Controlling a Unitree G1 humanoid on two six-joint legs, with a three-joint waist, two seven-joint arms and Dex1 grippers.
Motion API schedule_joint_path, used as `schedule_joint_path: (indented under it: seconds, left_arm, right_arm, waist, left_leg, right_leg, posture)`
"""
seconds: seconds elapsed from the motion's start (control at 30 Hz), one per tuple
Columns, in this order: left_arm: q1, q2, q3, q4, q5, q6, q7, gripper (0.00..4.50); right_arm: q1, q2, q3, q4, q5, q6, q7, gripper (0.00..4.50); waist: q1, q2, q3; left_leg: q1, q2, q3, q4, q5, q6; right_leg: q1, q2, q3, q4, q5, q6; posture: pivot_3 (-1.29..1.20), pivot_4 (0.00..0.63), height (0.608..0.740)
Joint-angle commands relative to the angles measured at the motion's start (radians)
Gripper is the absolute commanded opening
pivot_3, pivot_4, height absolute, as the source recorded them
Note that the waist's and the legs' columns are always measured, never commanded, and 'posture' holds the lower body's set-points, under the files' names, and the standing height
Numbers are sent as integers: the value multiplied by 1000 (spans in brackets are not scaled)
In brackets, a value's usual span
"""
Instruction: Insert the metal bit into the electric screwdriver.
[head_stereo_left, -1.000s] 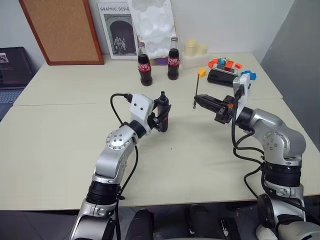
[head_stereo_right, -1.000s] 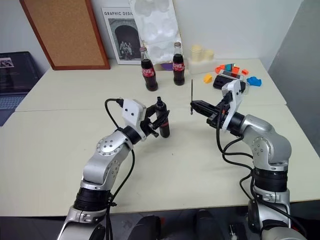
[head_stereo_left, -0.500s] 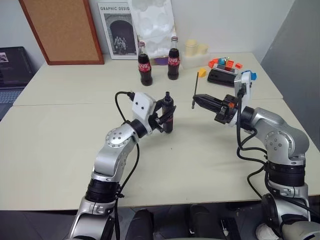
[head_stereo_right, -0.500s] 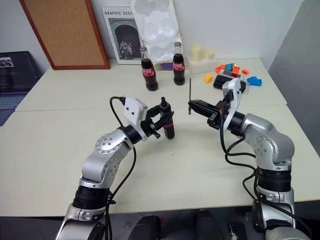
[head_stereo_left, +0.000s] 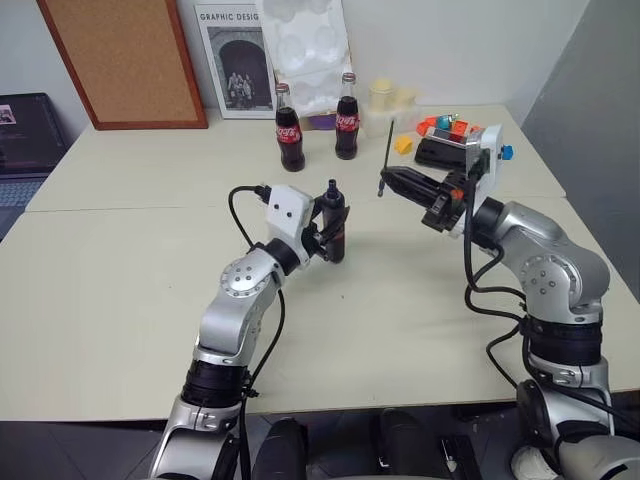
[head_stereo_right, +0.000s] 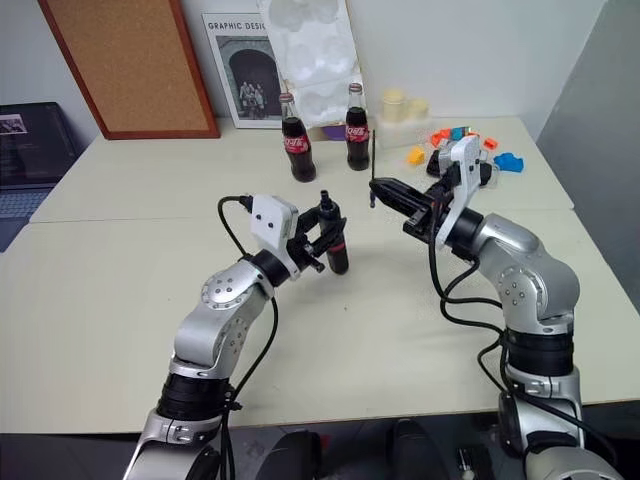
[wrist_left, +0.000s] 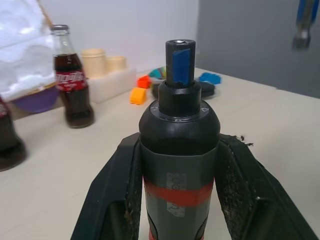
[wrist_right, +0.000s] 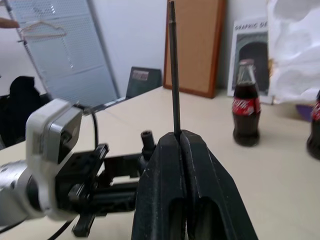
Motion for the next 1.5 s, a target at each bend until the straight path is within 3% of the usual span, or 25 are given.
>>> schedule_joint_path:
  seconds: [0.03, 0.37, 1.5]
  left_arm:
    - [1, -35, -25, -33, 60, -57, 70, 1659]
    - [22, -92, -23, -21, 132, -84, 190, 1659]
    - [27, -96, -16, 8, 184, -95, 264, 1659]
  right_arm:
    - [-56, 42, 38, -40, -53, -91, -76, 0]
    - [-98, 176, 131, -4, -188, -205, -243, 0]
    - [-98, 337, 216, -29, -236, -127, -400, 0]
  waist:
    - [1, 0, 0]
    - [2, 0, 0]
    - [-1, 0, 0]
  left_leg:
    - [0, 0, 0, 0, 0, 0]
    - [-1, 0, 0, 0, 0, 0]
    - [0, 0, 0, -1, 0, 0]
  right_leg:
    - [0, 0, 0, 0, 0, 0]
    - [-1, 0, 0, 0, 0, 0]
    - [-1, 0, 0, 1, 0, 0]
  posture:
    - [0, 150, 740]
    - [0, 150, 740]
    - [0, 150, 740]
